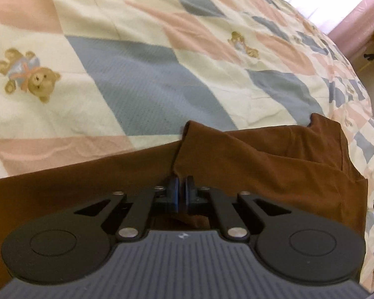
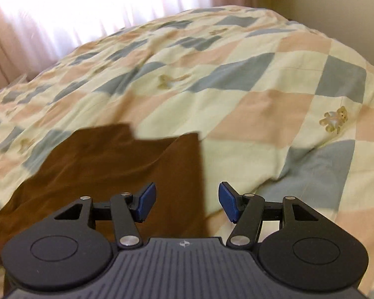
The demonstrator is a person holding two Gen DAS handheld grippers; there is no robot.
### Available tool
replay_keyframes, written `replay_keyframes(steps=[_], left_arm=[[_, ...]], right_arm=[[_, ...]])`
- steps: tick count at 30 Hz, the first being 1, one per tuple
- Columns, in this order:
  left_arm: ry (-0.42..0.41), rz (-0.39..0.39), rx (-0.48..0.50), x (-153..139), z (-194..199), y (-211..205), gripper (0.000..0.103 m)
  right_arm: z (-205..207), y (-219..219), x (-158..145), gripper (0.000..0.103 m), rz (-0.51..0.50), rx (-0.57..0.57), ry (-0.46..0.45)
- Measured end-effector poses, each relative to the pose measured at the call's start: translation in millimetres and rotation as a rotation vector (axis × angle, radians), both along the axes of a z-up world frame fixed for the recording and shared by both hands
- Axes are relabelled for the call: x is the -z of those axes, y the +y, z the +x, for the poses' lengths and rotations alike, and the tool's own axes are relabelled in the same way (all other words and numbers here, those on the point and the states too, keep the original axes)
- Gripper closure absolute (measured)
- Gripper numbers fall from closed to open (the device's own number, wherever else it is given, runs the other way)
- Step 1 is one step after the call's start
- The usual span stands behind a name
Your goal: Fold clothes
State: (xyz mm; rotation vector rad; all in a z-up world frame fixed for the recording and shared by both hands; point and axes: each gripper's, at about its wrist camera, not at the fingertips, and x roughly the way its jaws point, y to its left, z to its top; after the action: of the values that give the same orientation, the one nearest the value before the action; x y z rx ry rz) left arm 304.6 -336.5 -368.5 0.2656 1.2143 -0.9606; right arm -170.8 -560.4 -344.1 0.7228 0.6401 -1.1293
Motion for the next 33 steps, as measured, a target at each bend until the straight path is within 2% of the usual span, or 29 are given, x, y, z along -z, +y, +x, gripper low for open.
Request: replay_keyframes(steps=[4, 7, 8, 10, 12, 15, 18, 19, 20, 22, 23, 24, 27, 30, 32, 33], left_arm=[[-0.05, -0.021, 0.028, -15.1, -8.7, 3.4, 0.103], [-0.085, -0.049, 0.035, -35.1, -16.8, 9.5, 0.103], [-0.106, -0.06, 0.039, -42.4, -20.4, 13.3, 0.103], [-0.145, -0.069, 0.048, -51.2, -26.3, 20.6, 0.103], [-0.173, -0.044, 0.058, -46.3, -29.4, 24.1, 0.103], [-0.157, 0.041, 0.08, -20.2, -32.6, 14.5, 0.103], [-0.166, 0.058, 0.119, -9.4, -43.6, 2.7, 0.103], [-0.174, 0.054, 0.128, -10.0, -45.8, 0.7, 0.103], [-0.177, 0.053, 0.131, -10.6, -46.2, 0.0, 0.103], [-0.165, 0.054, 0.12, -9.9, -41.7, 1.9, 0.103], [-0.158, 0.056, 0.115, -9.2, -39.5, 3.0, 0.103], [-0.154, 0.056, 0.112, -9.2, -37.9, 3.7, 0.103], [-0.146, 0.054, 0.113, -9.4, -36.1, 5.1, 0.103], [-0.154, 0.053, 0.13, -8.8, -39.1, 2.7, 0.103], [-0.155, 0.055, 0.135, -7.7, -40.1, 1.3, 0.103], [-0.158, 0.058, 0.139, -7.7, -40.8, 0.2, 0.103]], right_arm=[[-2.0, -46.6, 10.2, 0.044, 0.022, -0.038, -0.064], [2.3, -80.4, 26.9, 0.047, 0.107, -0.023, -0.096], [0.9, -90.3, 33.8, 0.062, 0.149, -0.005, -0.114], [0.9, -93.7, 38.8, 0.092, 0.152, -0.026, -0.137], [0.9, -96.7, 43.6, 0.093, 0.153, -0.048, -0.158], [9.3, -89.7, 45.8, 0.094, 0.072, -0.135, -0.08], [1.8, -95.4, 52.0, 0.094, 0.076, -0.1, -0.068], [-1.9, -97.9, 53.8, 0.087, 0.082, -0.083, -0.072], [-7.2, -99.1, 51.2, 0.071, 0.097, -0.057, -0.078], [-13.4, -80.9, 32.7, 0.054, 0.039, -0.062, -0.025], [-16.5, -71.5, 23.3, 0.054, 0.008, -0.066, 0.003], [-16.1, -54.3, 14.6, 0.054, -0.031, -0.116, 0.052], [-7.7, 13.7, 4.7, 0.055, -0.114, -0.355, 0.24], [4.1, 72.5, 14.2, 0.057, -0.19, -0.572, 0.436], [5.8, 79.4, 26.2, 0.068, -0.227, -0.593, 0.503], [6.6, 82.4, 32.1, 0.078, -0.246, -0.601, 0.536]])
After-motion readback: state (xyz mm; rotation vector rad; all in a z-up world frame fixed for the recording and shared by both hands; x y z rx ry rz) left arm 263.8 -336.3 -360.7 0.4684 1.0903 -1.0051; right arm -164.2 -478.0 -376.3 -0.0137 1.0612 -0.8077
